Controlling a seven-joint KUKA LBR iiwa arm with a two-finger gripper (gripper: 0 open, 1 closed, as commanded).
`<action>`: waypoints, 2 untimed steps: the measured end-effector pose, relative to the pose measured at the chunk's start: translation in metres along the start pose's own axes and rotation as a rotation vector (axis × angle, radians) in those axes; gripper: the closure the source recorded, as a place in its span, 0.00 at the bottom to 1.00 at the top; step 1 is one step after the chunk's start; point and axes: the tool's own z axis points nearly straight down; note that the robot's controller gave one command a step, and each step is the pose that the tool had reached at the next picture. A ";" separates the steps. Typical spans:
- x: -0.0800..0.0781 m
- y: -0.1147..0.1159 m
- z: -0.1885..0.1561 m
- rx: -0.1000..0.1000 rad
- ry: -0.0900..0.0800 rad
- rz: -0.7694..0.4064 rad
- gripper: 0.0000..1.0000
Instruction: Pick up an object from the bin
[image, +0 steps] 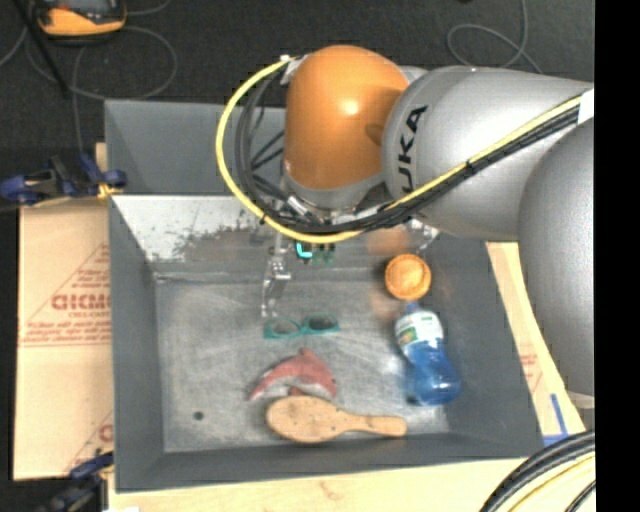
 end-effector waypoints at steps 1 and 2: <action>-0.001 0.000 -0.005 -0.001 -0.008 0.002 0.00; 0.033 -0.015 0.023 0.002 -0.015 -0.046 0.00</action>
Offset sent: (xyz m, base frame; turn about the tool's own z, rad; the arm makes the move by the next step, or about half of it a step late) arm -0.0930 -0.0373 -0.0737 -0.1253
